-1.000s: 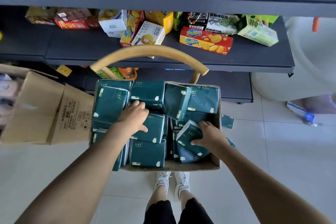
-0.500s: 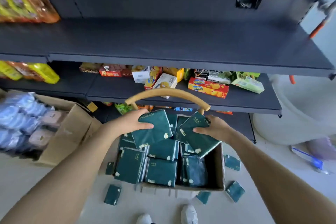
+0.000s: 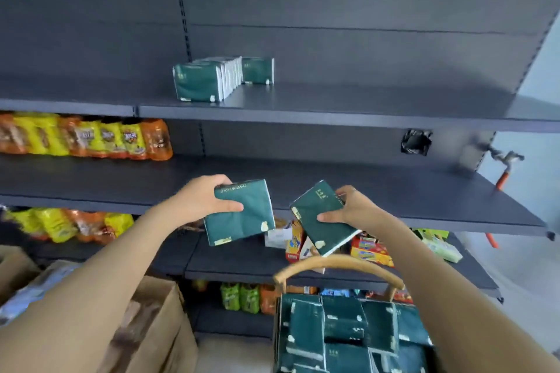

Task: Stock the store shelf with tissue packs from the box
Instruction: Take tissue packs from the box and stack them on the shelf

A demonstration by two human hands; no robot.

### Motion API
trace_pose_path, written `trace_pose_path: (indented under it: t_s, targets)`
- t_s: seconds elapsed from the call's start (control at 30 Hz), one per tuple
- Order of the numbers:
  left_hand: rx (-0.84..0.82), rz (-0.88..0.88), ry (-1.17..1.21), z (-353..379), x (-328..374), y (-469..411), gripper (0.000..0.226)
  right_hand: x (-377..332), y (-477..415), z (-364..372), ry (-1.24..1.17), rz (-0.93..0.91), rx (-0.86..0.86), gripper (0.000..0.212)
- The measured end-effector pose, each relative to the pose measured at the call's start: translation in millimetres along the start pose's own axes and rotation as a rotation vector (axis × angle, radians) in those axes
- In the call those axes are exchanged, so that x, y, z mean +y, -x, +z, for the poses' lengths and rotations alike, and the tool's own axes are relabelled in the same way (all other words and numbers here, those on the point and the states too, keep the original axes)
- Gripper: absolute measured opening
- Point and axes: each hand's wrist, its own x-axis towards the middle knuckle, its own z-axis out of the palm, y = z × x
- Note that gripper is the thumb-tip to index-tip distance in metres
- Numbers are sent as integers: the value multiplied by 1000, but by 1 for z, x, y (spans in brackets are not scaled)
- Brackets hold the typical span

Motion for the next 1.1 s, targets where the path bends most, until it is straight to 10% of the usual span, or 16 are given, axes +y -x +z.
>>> trace_pose_path:
  t_s: [0.33, 1.1]
  targets:
    - [155, 271, -24, -133, -19, -48, 36, -149, -23, -12, 200, -136, 201, 45]
    - [293, 259, 10, -211, 5, -198, 36, -251, -226, -75, 448, -425, 409, 63]
